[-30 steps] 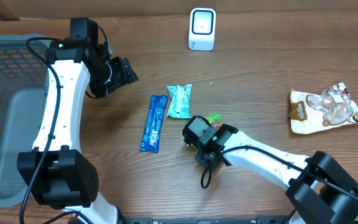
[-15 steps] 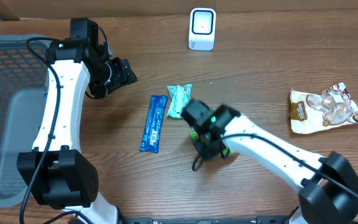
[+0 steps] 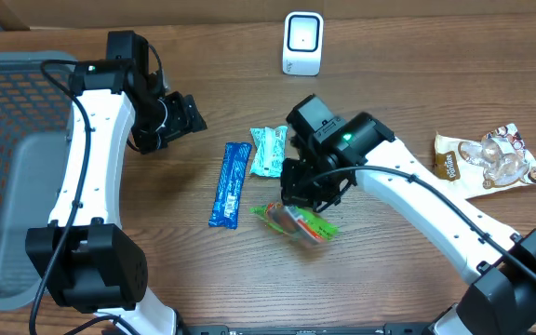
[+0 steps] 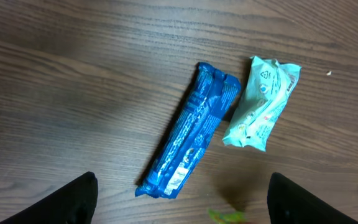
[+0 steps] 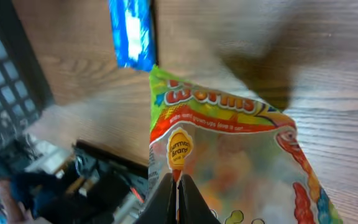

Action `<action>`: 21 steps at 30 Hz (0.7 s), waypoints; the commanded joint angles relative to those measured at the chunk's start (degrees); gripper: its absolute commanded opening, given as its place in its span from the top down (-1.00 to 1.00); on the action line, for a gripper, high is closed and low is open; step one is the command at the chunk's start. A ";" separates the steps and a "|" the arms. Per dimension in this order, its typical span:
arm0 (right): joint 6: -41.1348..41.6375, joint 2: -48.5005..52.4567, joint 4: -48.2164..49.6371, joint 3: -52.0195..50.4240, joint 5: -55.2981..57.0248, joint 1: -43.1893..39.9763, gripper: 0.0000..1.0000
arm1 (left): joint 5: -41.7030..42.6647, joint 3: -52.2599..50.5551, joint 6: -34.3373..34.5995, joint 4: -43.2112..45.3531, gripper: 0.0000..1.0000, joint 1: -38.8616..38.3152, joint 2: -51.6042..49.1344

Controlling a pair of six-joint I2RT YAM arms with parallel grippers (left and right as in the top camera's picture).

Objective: Scan the item barcode

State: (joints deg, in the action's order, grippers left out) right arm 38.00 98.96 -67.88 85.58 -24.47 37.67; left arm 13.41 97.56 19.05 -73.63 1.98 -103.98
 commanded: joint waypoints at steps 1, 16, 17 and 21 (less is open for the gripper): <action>3.23 -0.04 0.61 0.13 4.87 -4.87 0.93 | -0.28 1.18 -1.31 -0.09 -0.58 -0.20 1.01; 0.52 9.55 11.78 -3.26 24.44 -18.60 0.93 | -0.33 1.18 -1.29 0.15 -0.58 -0.20 0.98; 0.04 9.68 12.20 -3.26 24.35 -19.50 0.92 | -0.33 1.18 -1.29 0.22 -0.58 -0.20 0.98; -6.08 9.73 12.48 -3.21 21.55 -21.77 0.60 | -0.37 1.18 -1.29 0.20 -0.58 -0.17 0.98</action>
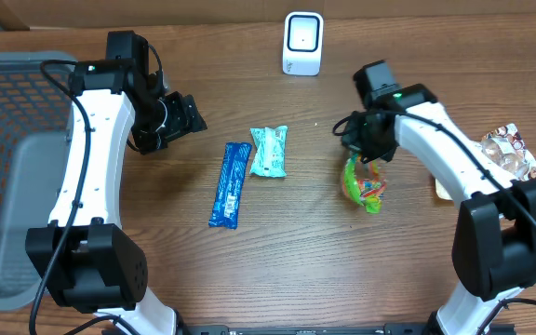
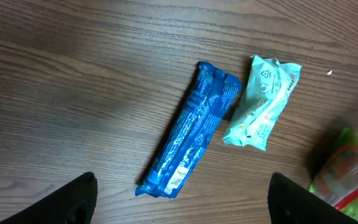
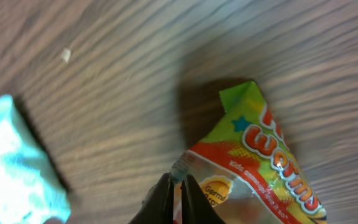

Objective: Scan the item barcode

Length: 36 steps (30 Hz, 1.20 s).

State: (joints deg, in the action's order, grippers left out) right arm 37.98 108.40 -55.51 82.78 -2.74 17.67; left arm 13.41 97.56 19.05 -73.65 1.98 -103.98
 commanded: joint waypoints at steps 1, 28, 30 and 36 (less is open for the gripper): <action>-8.72 0.26 -0.20 -0.20 -2.51 -2.16 0.38 | -0.46 1.18 -1.29 0.24 -0.58 -0.17 0.98; -19.17 0.61 -10.58 2.64 4.00 9.55 -0.37 | -2.49 1.18 -1.27 2.40 -0.72 -0.22 0.96; -17.62 1.55 -10.58 2.64 7.08 10.84 -0.39 | -2.47 1.18 -1.27 2.51 -0.72 -0.26 0.96; -17.44 6.16 -10.93 2.64 12.07 11.63 -0.40 | -2.49 1.18 -1.27 2.58 -0.72 -0.24 0.96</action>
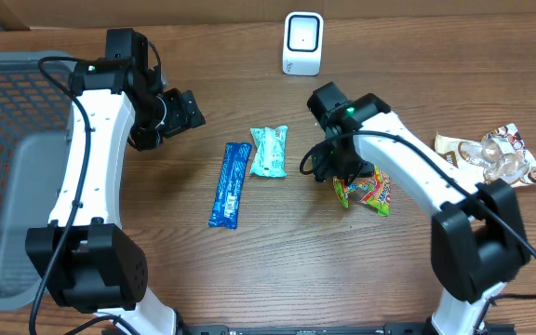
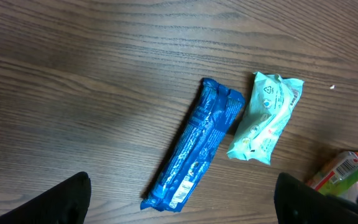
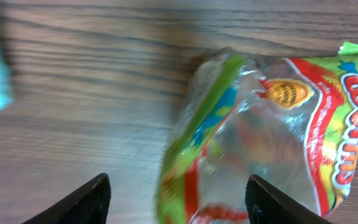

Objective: Scan the item barcode

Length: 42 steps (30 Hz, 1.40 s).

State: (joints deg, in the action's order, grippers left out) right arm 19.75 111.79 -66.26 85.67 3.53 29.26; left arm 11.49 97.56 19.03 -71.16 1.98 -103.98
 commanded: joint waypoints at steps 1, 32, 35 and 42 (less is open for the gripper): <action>1.31 3.58 -0.33 -0.24 7.02 0.04 -0.40 | -0.57 1.18 -1.25 0.15 -0.72 -0.24 0.96; -12.72 0.46 -1.97 10.71 -50.01 -2.36 0.92 | -0.55 1.18 -1.07 -1.03 -0.71 -0.66 0.94; -10.73 0.50 3.41 4.81 -51.41 -4.76 0.92 | -0.52 1.18 -1.05 -1.49 -0.70 -0.66 0.94; -9.01 0.50 6.40 -3.85 -40.11 -15.21 0.93 | -0.52 1.18 -1.05 -1.49 -0.70 -0.66 0.92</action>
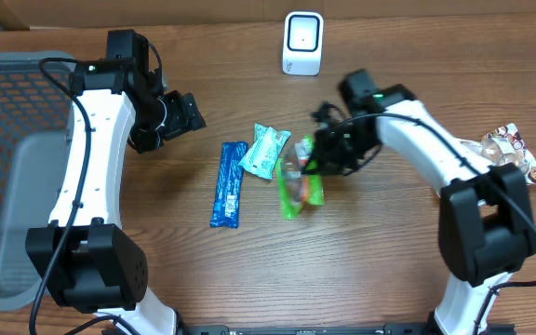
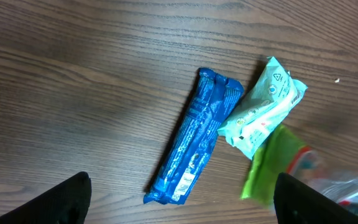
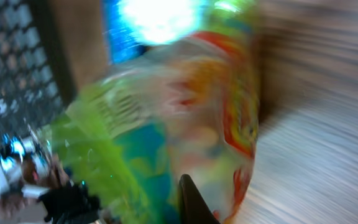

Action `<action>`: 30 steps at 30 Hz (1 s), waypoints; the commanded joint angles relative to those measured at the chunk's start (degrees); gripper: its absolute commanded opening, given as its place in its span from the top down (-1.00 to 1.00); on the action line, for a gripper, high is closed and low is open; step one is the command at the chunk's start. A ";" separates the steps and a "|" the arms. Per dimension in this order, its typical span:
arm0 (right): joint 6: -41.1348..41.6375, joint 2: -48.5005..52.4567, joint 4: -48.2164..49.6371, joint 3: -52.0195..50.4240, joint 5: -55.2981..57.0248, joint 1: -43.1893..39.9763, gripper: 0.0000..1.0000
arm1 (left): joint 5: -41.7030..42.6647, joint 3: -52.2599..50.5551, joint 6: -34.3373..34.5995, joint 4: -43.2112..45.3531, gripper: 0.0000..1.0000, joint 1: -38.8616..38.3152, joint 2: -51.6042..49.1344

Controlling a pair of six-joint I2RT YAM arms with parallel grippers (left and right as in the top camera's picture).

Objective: Scan the item barcode

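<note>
The gummy worm bag (image 1: 296, 184), green and red with a clear window, hangs left of centre with my right gripper (image 1: 314, 160) shut on its upper edge. In the right wrist view the bag (image 3: 166, 124) is a blur filling the frame around one dark finger (image 3: 191, 204). The white barcode scanner (image 1: 302, 42) stands at the back edge. My left gripper (image 1: 182, 112) hovers open at the left, nothing between its fingers (image 2: 61, 200). Its camera sees the bag's green edge (image 2: 277, 163).
A blue bar (image 1: 229, 183) and a teal packet (image 1: 265, 151) lie just left of the bag, the packet tilted. A grey mesh basket (image 1: 17, 149) fills the left side. A brown-and-white snack pack (image 1: 491, 156) lies at the far right.
My right gripper was open over the bag lying flat right of centre. It is now shut on the bag, which is further left beside the teal packet. The teal packet now lies tilted.
My right gripper first held the bag near the table's middle, then held it further right. After that it was open with the bag lying on the table. Now it grips the bag again, left of centre. The left arm has barely moved.
</note>
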State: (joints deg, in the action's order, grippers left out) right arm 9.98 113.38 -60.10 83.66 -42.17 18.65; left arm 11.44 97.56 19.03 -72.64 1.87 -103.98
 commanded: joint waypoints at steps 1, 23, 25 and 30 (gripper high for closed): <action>0.76 -1.09 0.02 -2.62 8.55 -6.25 0.93 | -0.48 1.18 -1.05 0.07 -0.70 -0.55 0.92; 1.90 -3.54 -19.54 14.19 14.12 -12.48 0.42 | -0.52 1.18 -1.05 1.53 -0.80 -0.83 0.92; 4.44 -3.54 -17.11 11.47 14.45 -10.38 0.67 | -1.18 1.18 -1.05 1.53 -0.82 -0.83 0.92; 10.51 -3.39 -9.42 1.77 19.69 -4.70 0.81 | -1.77 1.18 -1.05 1.49 -0.85 -0.83 0.92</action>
State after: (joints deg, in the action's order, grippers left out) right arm 15.92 110.43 -71.75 90.94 -25.02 11.16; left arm 10.61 97.56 19.03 -71.13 1.48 -103.98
